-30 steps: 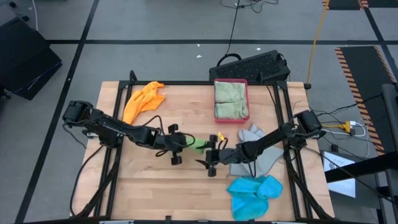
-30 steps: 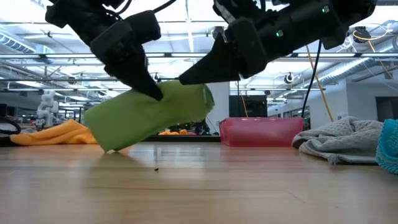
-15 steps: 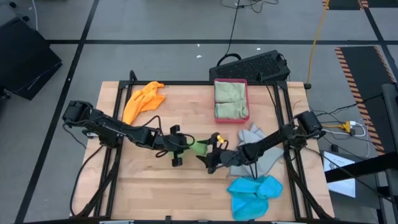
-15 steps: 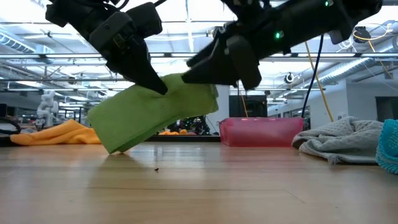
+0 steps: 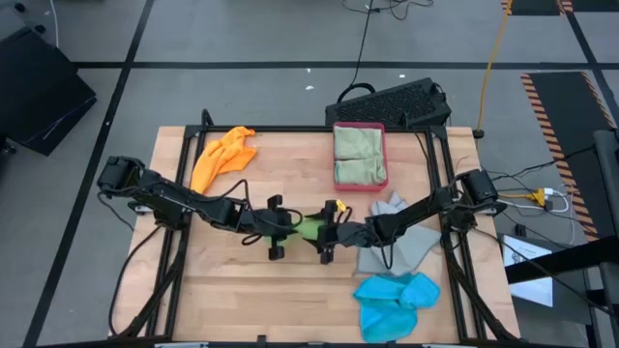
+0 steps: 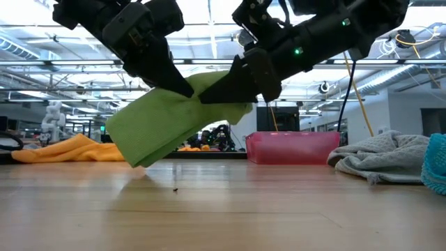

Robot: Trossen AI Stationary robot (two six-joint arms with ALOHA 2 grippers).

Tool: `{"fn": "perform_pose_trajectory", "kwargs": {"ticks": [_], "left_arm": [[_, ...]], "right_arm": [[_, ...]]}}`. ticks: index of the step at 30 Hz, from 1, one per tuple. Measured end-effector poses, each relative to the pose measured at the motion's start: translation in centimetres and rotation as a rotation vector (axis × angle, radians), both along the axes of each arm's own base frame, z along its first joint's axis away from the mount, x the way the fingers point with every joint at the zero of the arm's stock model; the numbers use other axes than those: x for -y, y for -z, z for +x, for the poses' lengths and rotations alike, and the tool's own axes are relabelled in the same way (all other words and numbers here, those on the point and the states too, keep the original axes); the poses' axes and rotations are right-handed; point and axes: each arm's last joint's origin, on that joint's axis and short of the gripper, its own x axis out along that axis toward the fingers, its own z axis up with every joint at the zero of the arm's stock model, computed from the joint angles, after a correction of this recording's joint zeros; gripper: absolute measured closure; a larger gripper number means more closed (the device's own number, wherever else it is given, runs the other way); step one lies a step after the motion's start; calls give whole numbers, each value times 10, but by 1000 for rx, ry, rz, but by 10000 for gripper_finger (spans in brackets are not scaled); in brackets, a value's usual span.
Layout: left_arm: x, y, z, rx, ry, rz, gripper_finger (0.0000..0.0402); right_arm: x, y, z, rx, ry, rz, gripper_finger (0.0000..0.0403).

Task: Fold microfiber towels
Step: Stack the dark green microfiber cloth on the top light green microfiber cloth in the red bin

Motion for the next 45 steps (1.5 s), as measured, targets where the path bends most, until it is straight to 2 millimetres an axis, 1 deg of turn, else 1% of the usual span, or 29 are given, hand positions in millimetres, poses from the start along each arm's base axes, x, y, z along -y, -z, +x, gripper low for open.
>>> {"fn": "perform_pose_trajectory", "kwargs": {"ticks": [3, 9, 11, 12, 13, 15, 17, 21, 24, 26, 29, 31, 33, 36, 40, 45], "left_arm": [[0, 0, 0, 0, 6, 8, 373], [-3, -1, 1, 14, 13, 74, 372], [-5, -2, 2, 19, -1, 111, 372], [-7, -2, 2, 24, -9, 130, 372], [-8, -3, 3, 29, -15, 151, 371], [-11, -5, 4, 49, -28, 199, 367], [-12, -8, 6, 84, -40, 251, 354], [-17, -16, 11, 149, -94, 353, 297], [-28, -20, 13, 178, -188, 389, 249], [-37, -22, 15, 195, -216, 389, 224], [-52, -24, 17, 225, -231, 363, 202], [-63, -25, 18, 234, -267, 349, 199], [-74, -25, 18, 229, -299, 352, 206], [-90, -27, 18, 241, -292, 371, 231], [-107, -32, 19, 271, -217, 426, 290], [-128, -41, 18, 328, -133, 567, 371]], "right_arm": [[0, 0, 0, -3, -8, -17, 182], [3, 1, -1, -46, -14, -62, 325], [6, -4, -3, -60, -16, -86, 370], [9, -7, -4, -67, -14, -98, 384], [11, -11, -5, -76, -13, -111, 389], [19, -19, -9, -94, -4, -131, 384], [29, -29, -12, -107, 8, -150, 377], [49, -50, -22, -143, -4, -178, 389], [61, -65, -31, -143, -3, -193, 394], [67, -75, -37, -148, 3, -217, 391], [76, -86, -46, -152, 9, -255, 390], [80, -94, -52, -155, 7, -270, 391], [84, -101, -58, -153, -13, -271, 391], [89, -111, -67, -143, -29, -269, 391], [102, -119, -78, -167, 0, -302, 391], [122, -125, -90, -200, 49, -325, 391]]}}
